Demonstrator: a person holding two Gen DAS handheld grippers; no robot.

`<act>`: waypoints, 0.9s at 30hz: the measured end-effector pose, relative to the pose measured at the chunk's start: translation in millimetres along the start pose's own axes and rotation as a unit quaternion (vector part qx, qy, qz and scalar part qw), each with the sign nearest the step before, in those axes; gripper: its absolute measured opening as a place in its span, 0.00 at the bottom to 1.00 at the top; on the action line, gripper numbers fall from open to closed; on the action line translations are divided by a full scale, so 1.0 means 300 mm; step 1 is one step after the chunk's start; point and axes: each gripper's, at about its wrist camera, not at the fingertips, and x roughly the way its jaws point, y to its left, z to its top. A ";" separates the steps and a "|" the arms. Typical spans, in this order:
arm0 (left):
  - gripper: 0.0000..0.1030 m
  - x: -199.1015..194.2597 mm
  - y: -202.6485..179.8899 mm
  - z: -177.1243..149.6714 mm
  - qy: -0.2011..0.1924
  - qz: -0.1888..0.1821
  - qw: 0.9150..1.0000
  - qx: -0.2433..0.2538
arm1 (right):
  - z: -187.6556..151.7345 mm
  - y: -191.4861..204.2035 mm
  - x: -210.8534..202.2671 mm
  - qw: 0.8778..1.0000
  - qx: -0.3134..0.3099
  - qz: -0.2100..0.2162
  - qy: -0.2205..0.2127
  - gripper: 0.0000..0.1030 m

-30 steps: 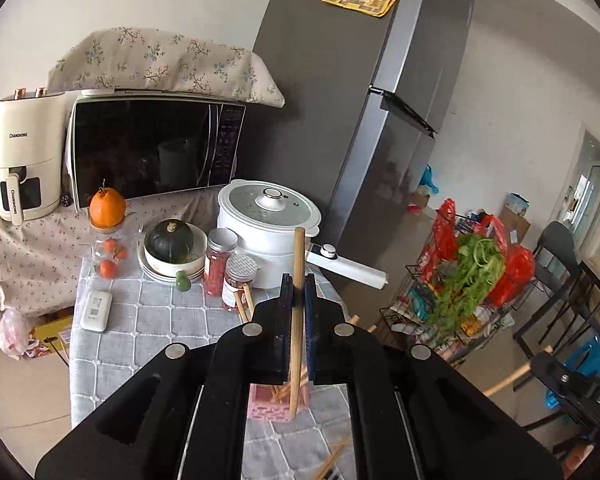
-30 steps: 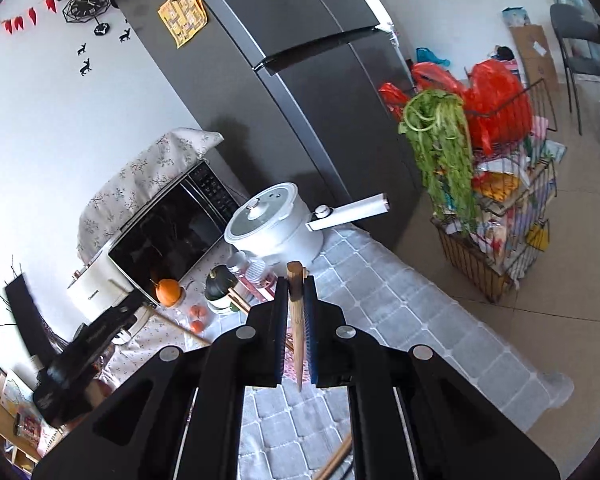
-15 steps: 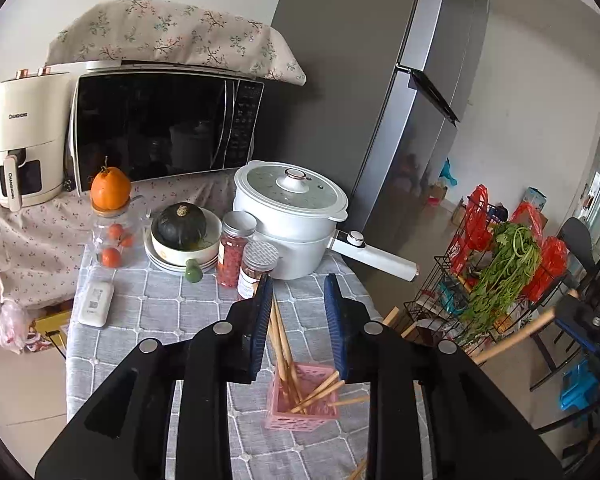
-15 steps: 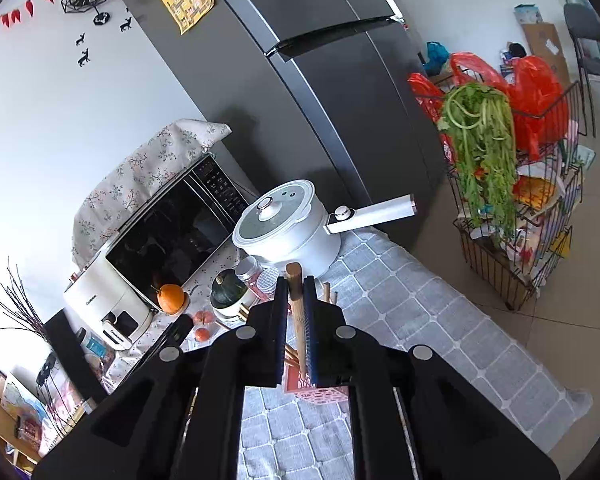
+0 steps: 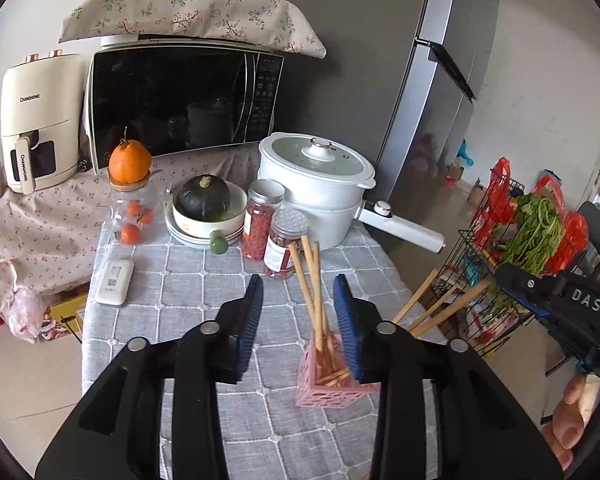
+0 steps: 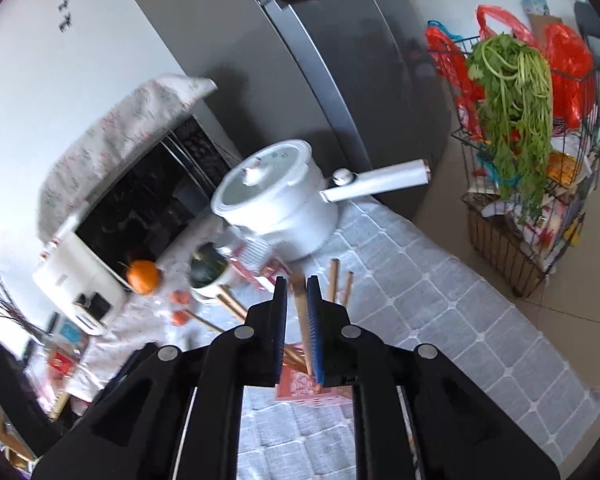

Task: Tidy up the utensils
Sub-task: 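Carry the chopstick with the left tool and release it into the pink holder, then move the open left tool back toward the remaining chopsticks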

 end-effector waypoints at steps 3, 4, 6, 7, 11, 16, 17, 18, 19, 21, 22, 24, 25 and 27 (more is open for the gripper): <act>0.50 -0.021 -0.009 -0.017 -0.015 0.013 1.000 0.008 | -0.022 0.006 -0.039 0.999 -0.020 -0.036 -0.036 0.58; 0.51 -0.032 -0.014 -0.021 -0.019 0.015 1.000 0.011 | -0.028 0.007 -0.055 0.997 -0.028 -0.049 -0.045 0.59; 0.53 -0.045 -0.023 -0.028 -0.020 0.014 1.000 0.013 | -0.038 0.003 -0.080 0.995 -0.041 -0.072 -0.054 0.59; 0.57 -0.055 -0.029 -0.034 -0.021 0.015 1.000 0.014 | -0.045 -0.003 -0.093 0.994 -0.045 -0.082 -0.058 0.61; 0.68 -0.095 -0.054 -0.061 -0.031 0.023 0.999 0.020 | -0.099 -0.034 -0.148 0.987 -0.064 -0.127 -0.077 0.73; 0.85 -0.142 -0.092 -0.094 -0.038 0.029 0.998 0.033 | -0.171 -0.081 -0.179 0.980 -0.075 -0.166 -0.075 0.80; 0.88 -0.151 -0.099 -0.099 -0.041 0.030 0.998 0.034 | -0.181 -0.087 -0.180 0.980 -0.074 -0.169 -0.074 0.83; 0.91 -0.160 -0.105 -0.106 -0.045 0.031 0.998 0.036 | -0.196 -0.106 -0.185 0.980 -0.069 -0.174 -0.071 0.84; 0.92 -0.169 -0.111 -0.113 -0.049 0.034 0.997 0.039 | -0.206 -0.118 -0.188 0.980 -0.066 -0.177 -0.071 0.86; 0.93 -0.178 -0.122 -0.129 -0.050 0.038 0.997 0.046 | -0.223 -0.142 -0.191 0.979 -0.058 -0.185 -0.069 0.89; 0.93 -0.180 -0.126 -0.136 -0.050 0.040 0.997 0.049 | -0.229 -0.150 -0.195 0.978 -0.056 -0.187 -0.068 0.90; 0.93 -0.179 -0.136 -0.153 -0.048 0.042 0.996 0.056 | -0.242 -0.165 -0.202 0.978 -0.052 -0.190 -0.069 0.91; 0.93 -0.178 -0.140 -0.159 -0.046 0.043 0.996 0.058 | -0.246 -0.171 -0.205 0.977 -0.050 -0.193 -0.070 0.92; 0.93 -0.178 -0.147 -0.173 -0.045 0.044 0.996 0.062 | -0.256 -0.186 -0.215 0.976 -0.046 -0.199 -0.072 0.92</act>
